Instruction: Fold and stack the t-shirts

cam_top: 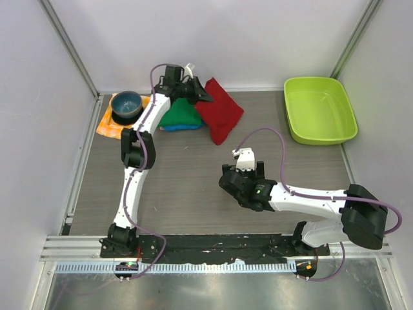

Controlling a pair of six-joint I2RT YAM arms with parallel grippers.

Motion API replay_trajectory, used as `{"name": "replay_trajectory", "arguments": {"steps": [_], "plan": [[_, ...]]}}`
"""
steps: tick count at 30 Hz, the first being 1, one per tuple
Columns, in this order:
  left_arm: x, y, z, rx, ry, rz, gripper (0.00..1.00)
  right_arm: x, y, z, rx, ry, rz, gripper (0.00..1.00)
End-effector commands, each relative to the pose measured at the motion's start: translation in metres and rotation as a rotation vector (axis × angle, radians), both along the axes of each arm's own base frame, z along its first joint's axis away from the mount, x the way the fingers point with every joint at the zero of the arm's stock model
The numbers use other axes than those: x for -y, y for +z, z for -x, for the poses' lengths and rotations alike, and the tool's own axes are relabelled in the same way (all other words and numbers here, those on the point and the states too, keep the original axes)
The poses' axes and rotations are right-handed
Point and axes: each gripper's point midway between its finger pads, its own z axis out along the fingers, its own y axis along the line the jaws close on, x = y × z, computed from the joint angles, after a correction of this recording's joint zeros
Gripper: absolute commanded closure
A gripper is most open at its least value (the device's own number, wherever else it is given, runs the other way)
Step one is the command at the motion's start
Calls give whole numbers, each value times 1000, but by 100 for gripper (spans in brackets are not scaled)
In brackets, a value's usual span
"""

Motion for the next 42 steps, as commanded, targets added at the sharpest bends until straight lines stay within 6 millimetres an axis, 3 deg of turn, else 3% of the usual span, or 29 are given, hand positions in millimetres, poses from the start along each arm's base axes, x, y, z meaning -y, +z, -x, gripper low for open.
{"name": "replay_trajectory", "arguments": {"steps": [1, 12, 16, 17, 18, 23, 31, 42], "plan": [[-46, 61, -25, 105, 34, 119, 100, -15, -5, -3, 17, 8, -94, 2], [-105, 138, -32, 265, 74, 242, 100, -29, -21, 1, -27, 65, -130, 2], [-106, 142, -28, 270, 76, 239, 100, -35, -22, 2, -36, 80, -140, 2], [-107, 126, -27, 230, 90, 232, 100, -35, -23, 2, -39, 79, -135, 2], [-107, 145, -23, 271, 95, 266, 100, -35, -24, 3, -44, 82, -134, 2], [-108, 177, -21, 326, 108, 352, 100, -36, -28, 5, -57, 91, -142, 2], [-108, 189, -30, 323, 176, 412, 100, -36, -25, 8, -55, 98, -145, 2], [-146, 164, -43, 304, 352, 394, 100, -34, -31, 12, -70, 112, -142, 2]]}}
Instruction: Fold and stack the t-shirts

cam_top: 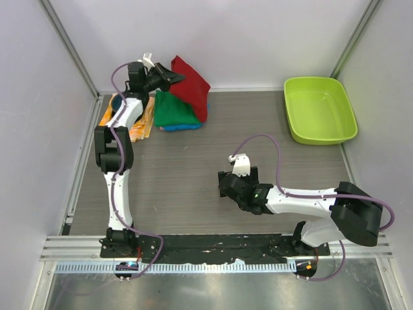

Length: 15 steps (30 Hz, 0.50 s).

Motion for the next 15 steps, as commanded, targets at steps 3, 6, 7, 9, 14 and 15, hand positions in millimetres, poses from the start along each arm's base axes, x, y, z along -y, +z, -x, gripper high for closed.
{"name": "replay_trajectory", "arguments": {"steps": [3, 6, 7, 9, 14, 15], "plan": [[-35, 68, 10, 179, 119, 51, 100, -6, 5, -1, 19, -1, -43, 2], [-45, 62, 13, 175, 159, 61, 100, -7, 4, 0, 15, 2, -39, 2], [-47, 50, 14, 151, 168, 62, 100, -7, 4, 0, 14, 1, -39, 2], [-53, 48, 16, 155, 183, 74, 100, -9, 2, 1, 10, 8, -36, 2], [-60, 23, 21, 112, 188, 117, 100, -10, -1, 3, 2, 15, -31, 2], [-76, 18, 17, 101, 209, 124, 100, -11, -1, 3, 1, 16, -31, 2]]}}
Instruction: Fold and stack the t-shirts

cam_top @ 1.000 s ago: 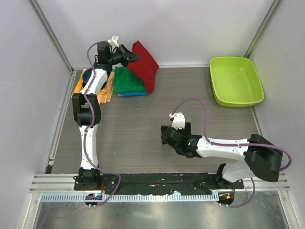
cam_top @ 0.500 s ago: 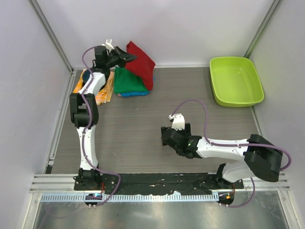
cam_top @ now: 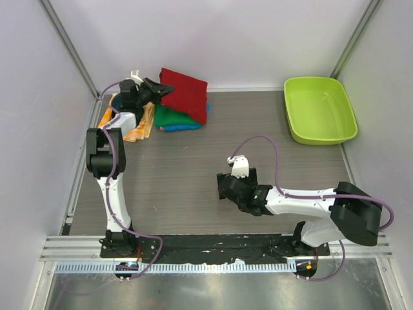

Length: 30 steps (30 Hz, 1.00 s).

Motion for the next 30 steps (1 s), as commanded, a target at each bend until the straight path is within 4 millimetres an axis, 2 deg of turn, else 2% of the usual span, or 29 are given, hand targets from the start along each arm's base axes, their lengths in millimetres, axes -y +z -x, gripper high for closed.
{"name": "replay_trajectory", "arguments": {"steps": [1, 7, 8, 10, 11, 15, 16, 19, 20, 21, 23, 24, 25, 26, 27, 28, 29, 30], "plan": [[-29, 52, 1, 164, 54, 54, 100, -8, 2, -2, 11, -3, -28, 2], [-60, 21, 4, 113, 105, 90, 100, -14, -1, 0, -2, 20, -30, 2], [-66, 15, 3, 97, 115, 92, 93, -14, -3, 0, -6, 23, -24, 2], [-69, 1, 5, 57, 117, 96, 22, -17, -2, -1, -6, 23, -29, 2], [-70, -4, 6, 44, 114, 95, 0, -18, -2, -1, -8, 26, -27, 2], [-65, -23, 16, 3, 107, 96, 0, -26, 6, -6, -2, 23, -29, 1], [-57, -33, 28, -18, 89, 112, 0, -27, 11, -9, 5, 17, -15, 2], [-42, -38, 42, -44, 60, 117, 0, -27, 20, -16, 4, 9, -3, 2], [-30, -39, 47, -51, 39, 117, 0, -29, 28, -20, 8, 1, -17, 2], [-25, -39, 56, -60, 32, 114, 0, -22, 30, -25, -2, -14, -10, 1], [-14, -44, 67, -87, 32, 107, 0, -20, 42, -33, -5, -34, -36, 2], [-13, -46, 79, -106, 36, 100, 0, -10, 45, -40, -10, -59, -28, 2], [1, -49, 89, -126, 13, 88, 0, -5, 51, -45, -1, -79, -25, 2], [4, -52, 96, -124, 9, 47, 0, -3, 61, -51, 14, -95, -26, 1], [4, -74, 107, -220, 24, 10, 0, 8, 65, -57, 18, -126, -2, 2], [8, -65, 117, -227, 18, -30, 0, 15, 71, -62, 32, -152, 8, 2], [5, -72, 124, -226, 25, -122, 0, 17, 80, -68, 44, -167, 2, 2], [-3, -96, 139, -342, 71, -194, 0, 22, 83, -71, 41, -184, 9, 2]]}}
